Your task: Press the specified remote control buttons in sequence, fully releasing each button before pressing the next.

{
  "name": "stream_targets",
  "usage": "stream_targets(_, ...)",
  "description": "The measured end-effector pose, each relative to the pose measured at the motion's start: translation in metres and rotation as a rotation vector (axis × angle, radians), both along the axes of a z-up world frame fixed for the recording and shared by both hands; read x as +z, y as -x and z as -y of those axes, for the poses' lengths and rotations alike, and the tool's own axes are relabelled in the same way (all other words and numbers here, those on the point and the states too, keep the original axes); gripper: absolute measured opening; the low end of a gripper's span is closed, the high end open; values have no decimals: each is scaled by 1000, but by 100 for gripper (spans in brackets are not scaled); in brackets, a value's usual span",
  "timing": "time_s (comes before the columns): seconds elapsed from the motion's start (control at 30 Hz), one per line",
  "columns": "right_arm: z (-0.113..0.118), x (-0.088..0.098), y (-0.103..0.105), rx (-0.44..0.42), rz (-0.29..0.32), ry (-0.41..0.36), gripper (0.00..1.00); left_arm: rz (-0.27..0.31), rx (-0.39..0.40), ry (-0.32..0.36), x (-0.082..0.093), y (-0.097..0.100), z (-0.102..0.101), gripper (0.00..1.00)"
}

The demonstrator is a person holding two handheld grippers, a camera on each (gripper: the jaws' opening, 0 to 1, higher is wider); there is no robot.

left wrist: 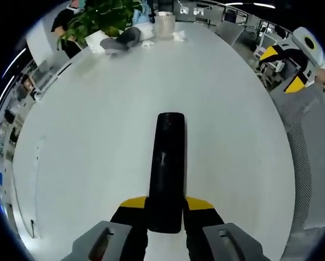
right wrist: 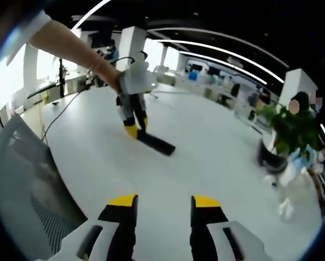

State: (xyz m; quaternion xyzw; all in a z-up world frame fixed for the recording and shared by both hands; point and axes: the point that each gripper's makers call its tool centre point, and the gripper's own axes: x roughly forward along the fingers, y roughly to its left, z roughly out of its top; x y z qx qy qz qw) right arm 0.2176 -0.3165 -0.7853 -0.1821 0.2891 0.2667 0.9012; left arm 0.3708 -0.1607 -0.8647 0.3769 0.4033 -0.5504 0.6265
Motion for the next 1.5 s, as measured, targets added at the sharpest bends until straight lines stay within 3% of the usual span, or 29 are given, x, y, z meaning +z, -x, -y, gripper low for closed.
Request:
stream_targets(0.33, 0, 0, 0, 8, 5, 15, 35, -4, 12, 22, 0, 2, -1, 24)
stream_targets(0.8, 2, 3, -1, -12, 16, 2, 33, -5, -25, -12, 0, 10, 0, 24)
stream_targets(1.5, 2, 4, 0, -9, 26, 6, 31, -2, -9, -29, -1, 19, 0, 24)
